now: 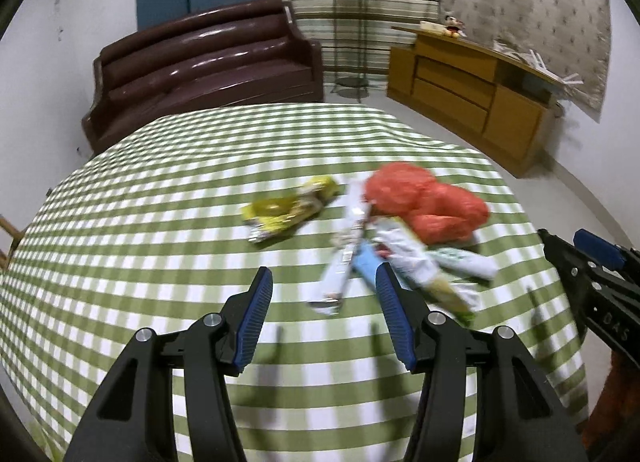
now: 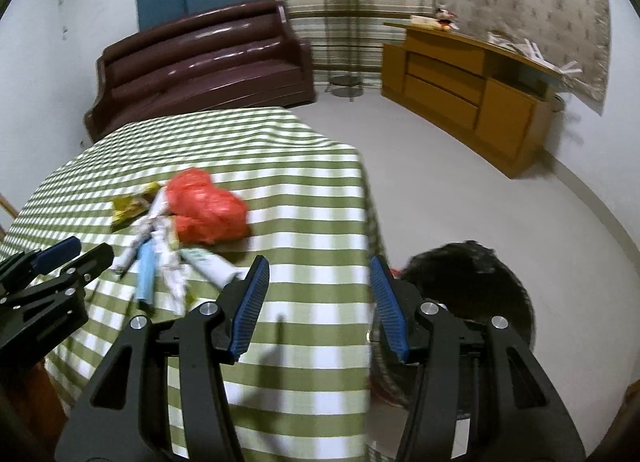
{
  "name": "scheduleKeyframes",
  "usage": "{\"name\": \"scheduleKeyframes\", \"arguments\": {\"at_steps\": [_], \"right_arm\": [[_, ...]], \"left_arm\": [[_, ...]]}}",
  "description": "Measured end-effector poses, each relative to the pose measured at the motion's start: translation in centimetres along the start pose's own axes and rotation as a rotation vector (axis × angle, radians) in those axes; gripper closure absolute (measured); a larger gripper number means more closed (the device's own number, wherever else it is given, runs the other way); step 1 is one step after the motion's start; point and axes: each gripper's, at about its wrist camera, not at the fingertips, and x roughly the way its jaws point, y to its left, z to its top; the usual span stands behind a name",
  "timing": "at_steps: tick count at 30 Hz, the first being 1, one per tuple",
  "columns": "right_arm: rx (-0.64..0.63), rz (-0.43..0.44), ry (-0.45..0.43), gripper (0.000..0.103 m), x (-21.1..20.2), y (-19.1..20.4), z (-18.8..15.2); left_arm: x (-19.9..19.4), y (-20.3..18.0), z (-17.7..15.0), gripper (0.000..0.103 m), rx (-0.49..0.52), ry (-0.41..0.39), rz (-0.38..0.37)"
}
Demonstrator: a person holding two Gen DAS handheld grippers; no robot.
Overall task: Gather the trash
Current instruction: 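Move both open grippers from the bin back over the table, then grasp the crumpled white paper cone with the right gripper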
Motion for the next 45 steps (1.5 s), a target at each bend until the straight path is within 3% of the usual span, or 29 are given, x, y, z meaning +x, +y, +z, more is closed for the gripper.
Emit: {"name": "scheduleKeyframes", "arguments": {"at_steps": [16,24,29,37,45], "right_arm": [[-0.153,0.090,0.051,0.055,1.3,7.8,0.2],[-0.185,0.091,0.107,0.068,3.2,9.2,0.1],[-0.201,0.087,0.136,0.070,4.2,10.1,-0.1],[-0.196,0.102,0.131,0.087,4.0,10.4,-0.4],[-0.181,0.130,0.100,0.088,2.5,10.1,-0.1]], "left_arm": [[-0.2,6.2,-1.4,0.049,-0.090,0.023,0.072],[-0.1,7.7,-1.8,0.048,-0.116,0.032,0.070],[0.2,8.1,-1.7,0.048,-0.123,0.036,0.062],[0.3,8.1,-1.6,0.047,-0.123,0.037,0.052],[0.3,7.0,-1.2,0.047,-0.103,0.034,0.034]]}}
